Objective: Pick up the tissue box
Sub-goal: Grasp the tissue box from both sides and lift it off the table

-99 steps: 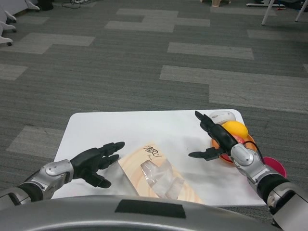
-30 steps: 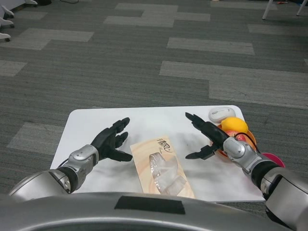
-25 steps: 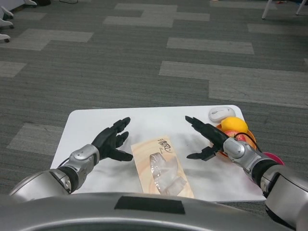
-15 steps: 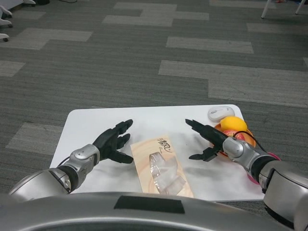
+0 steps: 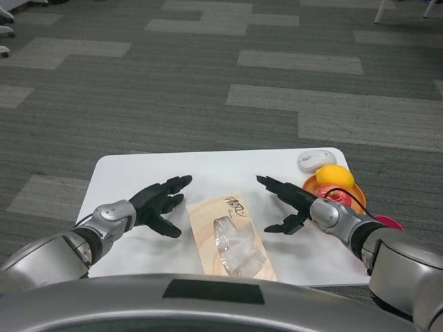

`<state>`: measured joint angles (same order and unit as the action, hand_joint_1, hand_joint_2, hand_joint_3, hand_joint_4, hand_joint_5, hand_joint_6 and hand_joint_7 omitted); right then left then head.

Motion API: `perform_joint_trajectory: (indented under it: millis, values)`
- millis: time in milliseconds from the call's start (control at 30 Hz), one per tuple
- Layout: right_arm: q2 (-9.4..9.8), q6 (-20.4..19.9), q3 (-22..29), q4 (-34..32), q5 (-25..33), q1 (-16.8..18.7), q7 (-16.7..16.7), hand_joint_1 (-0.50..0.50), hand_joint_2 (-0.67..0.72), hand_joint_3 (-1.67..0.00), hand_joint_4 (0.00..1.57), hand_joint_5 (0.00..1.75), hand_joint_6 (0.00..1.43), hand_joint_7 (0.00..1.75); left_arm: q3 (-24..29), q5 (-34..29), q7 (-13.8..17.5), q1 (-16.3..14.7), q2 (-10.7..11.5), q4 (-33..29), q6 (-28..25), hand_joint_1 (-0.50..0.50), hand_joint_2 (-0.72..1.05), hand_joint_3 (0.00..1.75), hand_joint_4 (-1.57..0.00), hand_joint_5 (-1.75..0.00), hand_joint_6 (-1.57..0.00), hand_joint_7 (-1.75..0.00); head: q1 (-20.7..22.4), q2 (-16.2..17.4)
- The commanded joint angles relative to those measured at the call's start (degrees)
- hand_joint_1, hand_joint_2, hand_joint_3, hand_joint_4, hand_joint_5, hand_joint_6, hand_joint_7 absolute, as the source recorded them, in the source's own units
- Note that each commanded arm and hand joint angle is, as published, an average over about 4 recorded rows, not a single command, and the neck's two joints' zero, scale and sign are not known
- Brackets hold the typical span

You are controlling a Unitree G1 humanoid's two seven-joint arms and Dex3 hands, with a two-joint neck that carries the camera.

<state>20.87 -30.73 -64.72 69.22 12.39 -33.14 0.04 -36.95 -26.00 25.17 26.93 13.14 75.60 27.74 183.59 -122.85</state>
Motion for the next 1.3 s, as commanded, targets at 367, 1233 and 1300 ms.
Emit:
perform_joint_trajectory:
  millis: [367,1233,1300]
  values:
    - [-0.61,0.6,-1.6,0.2,-0.3,-1.8,-0.4,-0.42,-0.54,-0.63,0.00,0.00,0.00,0.00,-2.0,4.0,0.3,2.7,0.0,-0.1,-1.2,0.50,1.05,0.17,-0.02,0.00,0.00,0.00,0.2,0.2]
    - [-1.01,1.4,-1.6,1.0,-0.2,-2.1,-0.4,-0.42,-0.54,-0.63,0.00,0.00,0.00,0.00,-3.7,9.5,-4.4,4.6,-4.4,-1.1,4.0,0.50,1.05,0.17,-0.04,0.00,0.00,0.00,0.3,-1.0]
    - [-1.03,1.4,-1.6,0.9,-0.2,-2.1,-0.4,-0.42,-0.54,-0.63,0.00,0.00,0.00,0.00,-3.6,9.5,-4.7,4.8,-4.6,-1.1,4.0,0.50,1.05,0.17,-0.04,0.00,0.00,0.00,0.2,-1.1]
